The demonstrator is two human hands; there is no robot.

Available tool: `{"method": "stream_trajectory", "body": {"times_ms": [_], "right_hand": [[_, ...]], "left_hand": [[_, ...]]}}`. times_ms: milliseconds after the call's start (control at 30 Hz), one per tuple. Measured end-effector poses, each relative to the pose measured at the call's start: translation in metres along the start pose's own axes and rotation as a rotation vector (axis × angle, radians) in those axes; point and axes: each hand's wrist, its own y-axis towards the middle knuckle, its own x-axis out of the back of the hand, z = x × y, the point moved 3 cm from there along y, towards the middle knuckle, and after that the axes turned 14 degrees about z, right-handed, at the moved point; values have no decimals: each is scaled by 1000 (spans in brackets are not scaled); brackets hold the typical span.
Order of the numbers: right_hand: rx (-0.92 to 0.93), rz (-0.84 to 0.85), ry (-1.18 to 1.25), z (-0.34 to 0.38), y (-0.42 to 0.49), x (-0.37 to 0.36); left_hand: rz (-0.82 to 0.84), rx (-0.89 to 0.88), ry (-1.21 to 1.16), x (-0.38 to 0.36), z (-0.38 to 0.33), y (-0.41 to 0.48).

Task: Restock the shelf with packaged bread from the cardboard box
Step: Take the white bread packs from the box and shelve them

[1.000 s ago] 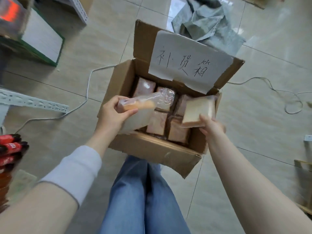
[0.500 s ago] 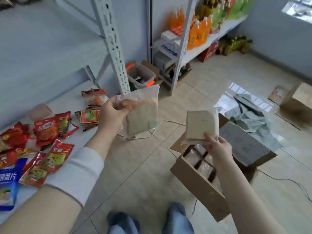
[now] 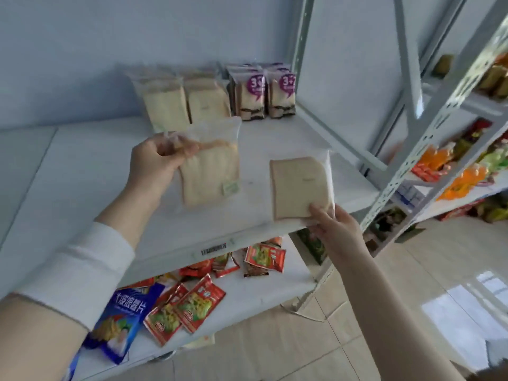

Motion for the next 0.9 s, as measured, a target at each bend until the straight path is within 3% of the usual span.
{"method": "stream_trajectory", "body": {"times_ms": [300,467,633,800,900], "right_hand": [[-21,280,-27,-2,212,-118],[-37,252,-59,-9,296,-152],[37,74,-611,-10,321,-148],[91,-32,-755,-6,316,-150],[53,-37,-1024,-3,307,-154]], "left_hand": [[-255,28,74,75,66,151],[-310,19,78,90,97,207],[-293,-2,316,94,110,211],[-281,-7,316,89,106,208],[-276,35,323,89,99,205]]}}
